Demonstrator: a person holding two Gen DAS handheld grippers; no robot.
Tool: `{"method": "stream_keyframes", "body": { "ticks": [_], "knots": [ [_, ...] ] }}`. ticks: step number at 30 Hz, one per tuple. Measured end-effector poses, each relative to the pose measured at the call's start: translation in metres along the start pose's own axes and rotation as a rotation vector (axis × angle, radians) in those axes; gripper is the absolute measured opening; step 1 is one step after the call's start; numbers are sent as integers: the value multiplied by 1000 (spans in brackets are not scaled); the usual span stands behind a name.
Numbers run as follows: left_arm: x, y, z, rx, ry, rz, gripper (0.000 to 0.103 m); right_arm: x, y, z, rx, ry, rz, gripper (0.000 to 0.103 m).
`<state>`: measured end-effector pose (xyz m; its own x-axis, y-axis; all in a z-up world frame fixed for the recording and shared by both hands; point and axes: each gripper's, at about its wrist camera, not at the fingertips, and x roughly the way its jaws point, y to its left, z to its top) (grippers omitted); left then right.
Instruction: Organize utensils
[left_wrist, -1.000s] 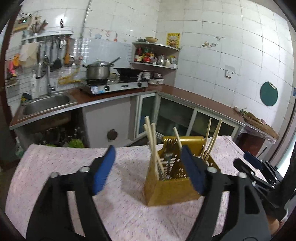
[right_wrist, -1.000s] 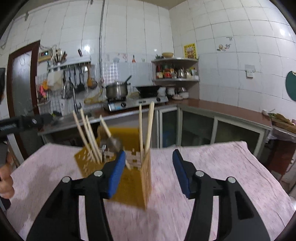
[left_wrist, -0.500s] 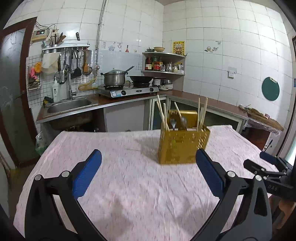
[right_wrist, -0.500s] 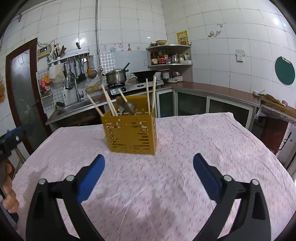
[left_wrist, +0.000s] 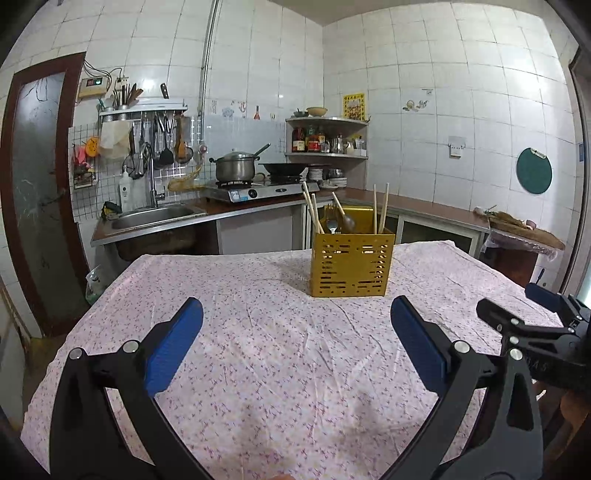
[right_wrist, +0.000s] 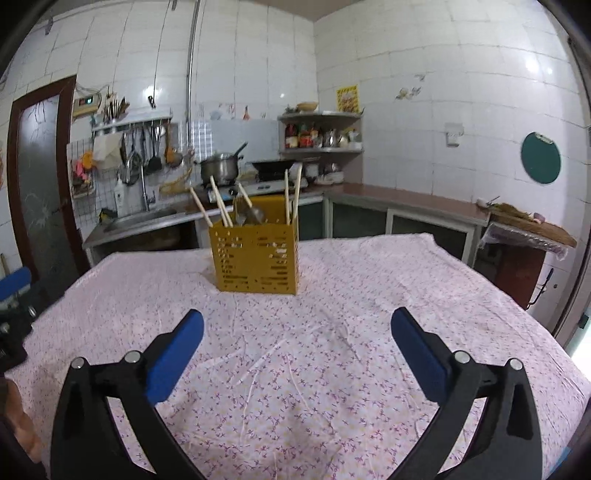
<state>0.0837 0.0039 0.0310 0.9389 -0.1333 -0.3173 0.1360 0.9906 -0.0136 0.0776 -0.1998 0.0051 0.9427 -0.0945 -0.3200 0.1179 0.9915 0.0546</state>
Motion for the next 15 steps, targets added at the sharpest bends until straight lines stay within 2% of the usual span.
{"method": "stream_keyframes", "body": {
  "ticks": [5, 15],
  "knots": [
    [-12, -5, -10, -15, -28, 5, 98, -29, 2, -1, -19, -85, -39, 99],
    [-18, -4, -16, -10, -21, -7, 98, -41, 10, -4, -33, -86, -34, 99]
  ]
}}
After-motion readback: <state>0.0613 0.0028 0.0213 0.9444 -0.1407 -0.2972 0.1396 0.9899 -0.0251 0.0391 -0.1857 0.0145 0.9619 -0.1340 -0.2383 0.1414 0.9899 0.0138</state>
